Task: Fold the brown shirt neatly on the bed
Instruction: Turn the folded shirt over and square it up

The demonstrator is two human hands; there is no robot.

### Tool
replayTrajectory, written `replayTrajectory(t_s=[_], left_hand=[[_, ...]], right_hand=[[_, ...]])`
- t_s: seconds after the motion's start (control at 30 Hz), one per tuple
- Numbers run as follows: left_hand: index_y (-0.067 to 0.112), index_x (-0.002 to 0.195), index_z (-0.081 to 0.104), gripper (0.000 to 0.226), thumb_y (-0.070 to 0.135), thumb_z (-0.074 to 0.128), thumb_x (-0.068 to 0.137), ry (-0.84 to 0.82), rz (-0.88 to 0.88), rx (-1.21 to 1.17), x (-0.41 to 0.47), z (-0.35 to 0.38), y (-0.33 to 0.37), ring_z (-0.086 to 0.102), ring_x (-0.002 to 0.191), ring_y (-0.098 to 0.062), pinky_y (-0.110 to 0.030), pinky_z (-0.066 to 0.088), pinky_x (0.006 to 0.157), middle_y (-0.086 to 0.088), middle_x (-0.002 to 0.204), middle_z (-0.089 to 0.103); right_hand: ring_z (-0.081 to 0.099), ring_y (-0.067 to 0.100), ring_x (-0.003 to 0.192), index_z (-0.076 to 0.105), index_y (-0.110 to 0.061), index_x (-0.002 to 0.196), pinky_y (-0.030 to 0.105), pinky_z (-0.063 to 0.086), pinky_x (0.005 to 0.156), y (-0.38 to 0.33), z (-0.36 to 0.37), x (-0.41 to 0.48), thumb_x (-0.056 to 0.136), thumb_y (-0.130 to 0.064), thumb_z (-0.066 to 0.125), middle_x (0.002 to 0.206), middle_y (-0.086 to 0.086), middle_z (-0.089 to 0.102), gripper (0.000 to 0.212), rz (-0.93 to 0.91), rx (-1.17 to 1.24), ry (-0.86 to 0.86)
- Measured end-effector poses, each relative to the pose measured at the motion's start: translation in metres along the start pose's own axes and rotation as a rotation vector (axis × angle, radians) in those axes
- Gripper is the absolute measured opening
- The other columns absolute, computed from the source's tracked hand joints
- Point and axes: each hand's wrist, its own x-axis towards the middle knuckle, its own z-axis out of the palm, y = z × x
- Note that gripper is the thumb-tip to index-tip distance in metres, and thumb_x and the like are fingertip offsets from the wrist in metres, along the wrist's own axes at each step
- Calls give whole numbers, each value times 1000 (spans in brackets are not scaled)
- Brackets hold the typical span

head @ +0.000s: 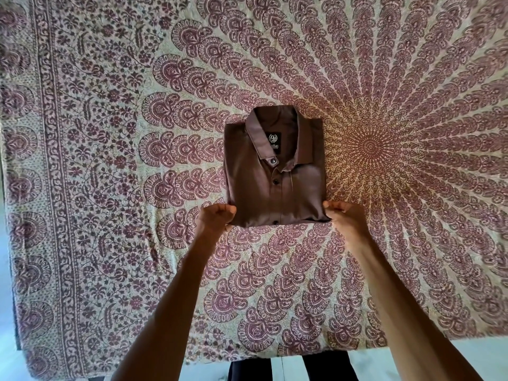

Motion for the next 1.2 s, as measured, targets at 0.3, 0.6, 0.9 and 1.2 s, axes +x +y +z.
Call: replayTrajectory(t_s=[0.3, 0.6, 0.9, 1.2], left_hand=[[16, 77, 61, 13, 17, 65, 89, 371, 81, 71, -4, 22, 7, 54, 64, -14, -20, 41, 55, 3, 69, 59], [10, 81, 63, 9, 8, 62, 90, 32, -96, -225, 6, -4, 1, 53, 66, -14, -24, 46, 58, -5, 76, 60], [17, 74, 59, 19, 18, 59, 93, 417, 84, 2, 4, 30, 1, 56, 64, -15, -23, 47, 56, 4, 70, 60], [16, 67, 62, 27, 11, 57, 94, 122, 40, -59, 13, 2, -33, 55, 75, -23, -40, 49, 71, -5, 70, 61]], right_hand=[[50, 3, 55, 71, 1, 91, 8, 37, 41, -6, 21, -2, 88, -17, 68, 83, 10, 69, 18, -151, -128, 303], [49, 4, 57, 70, -7, 100, 10, 36, 39, -13, 0, 6, 89, -26, 67, 71, -6, 60, 22, 56, 57, -1], [55, 16, 64, 71, -7, 85, 22, 36, 45, -9, 27, 13, 90, -30, 65, 75, 5, 64, 24, -49, -186, 312], [54, 16, 58, 71, -16, 87, 29, 44, 54, 24, 2, -7, 89, -24, 67, 71, 2, 65, 9, -97, -6, 189]])
